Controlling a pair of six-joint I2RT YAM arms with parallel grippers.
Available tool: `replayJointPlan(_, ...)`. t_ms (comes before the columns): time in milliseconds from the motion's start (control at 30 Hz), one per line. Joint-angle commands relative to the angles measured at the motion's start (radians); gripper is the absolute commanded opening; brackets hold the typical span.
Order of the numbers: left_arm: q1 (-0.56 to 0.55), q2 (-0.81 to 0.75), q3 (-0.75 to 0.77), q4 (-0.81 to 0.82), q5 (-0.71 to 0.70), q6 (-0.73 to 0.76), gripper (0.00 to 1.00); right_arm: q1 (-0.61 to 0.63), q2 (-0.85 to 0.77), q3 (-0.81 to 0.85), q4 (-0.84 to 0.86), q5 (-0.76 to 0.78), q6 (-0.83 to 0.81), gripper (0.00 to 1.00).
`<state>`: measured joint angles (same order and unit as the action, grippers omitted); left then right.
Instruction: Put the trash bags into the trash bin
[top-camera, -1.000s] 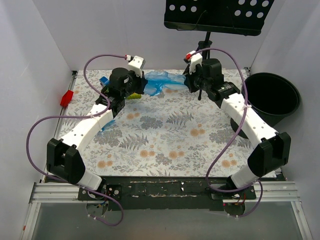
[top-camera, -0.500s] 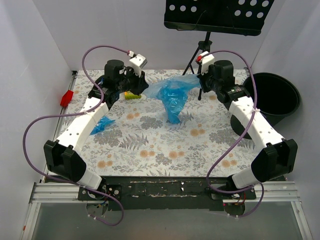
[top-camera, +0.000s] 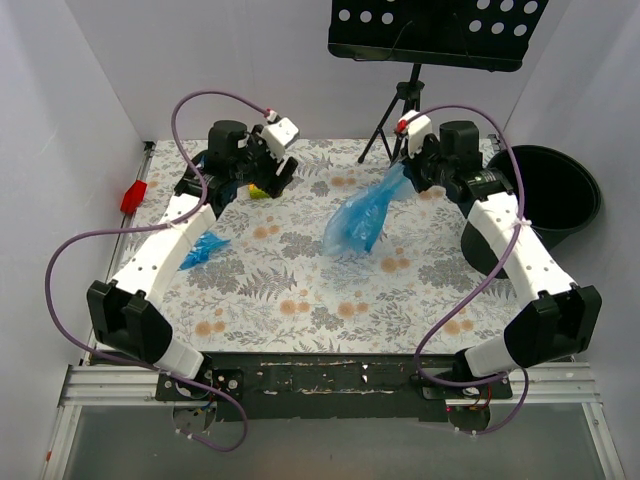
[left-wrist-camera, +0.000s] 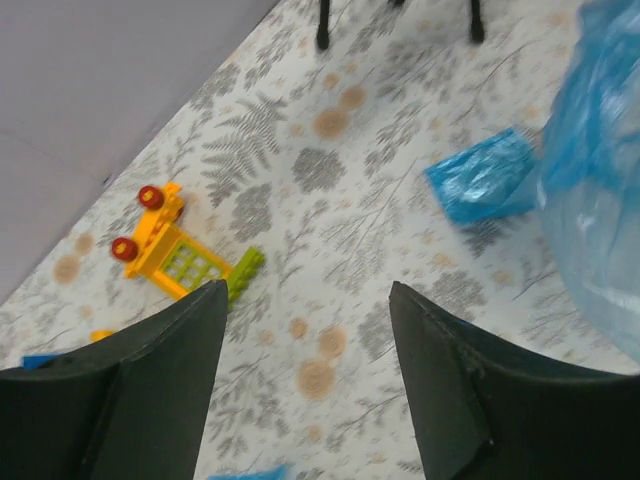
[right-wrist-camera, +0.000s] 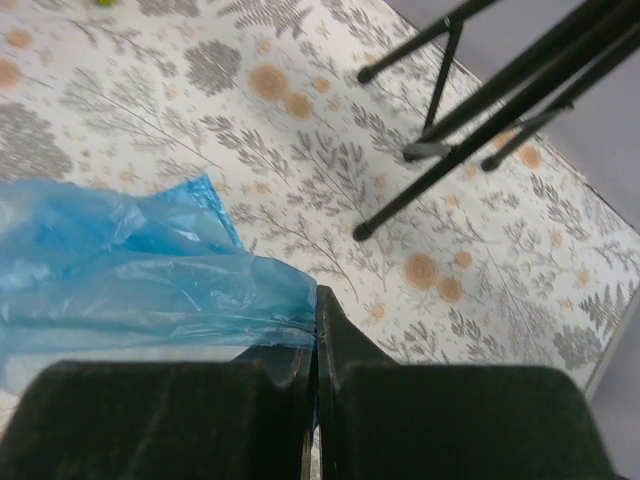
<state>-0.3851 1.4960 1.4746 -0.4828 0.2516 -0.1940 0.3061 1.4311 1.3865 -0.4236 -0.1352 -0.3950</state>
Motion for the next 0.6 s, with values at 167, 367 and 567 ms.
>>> replayJointPlan(167,-0.158,-0.086,-0.101,0.404,0.255,-0.502,0.76,0.053,0.049,0.198,-0.049,-0.124,0.160,0.01)
replayJointPlan(367,-0.337,0.030,-0.028,0.538,-0.078,-0.576,0.81,0.145,0.071,0.246,-0.037,0.095,0.255,0.01)
replayJointPlan(567,-0.368,0.115,0.064,0.535,-0.201,-0.558,0.81,0.188,0.092,0.287,-0.030,0.129,0.291,0.01)
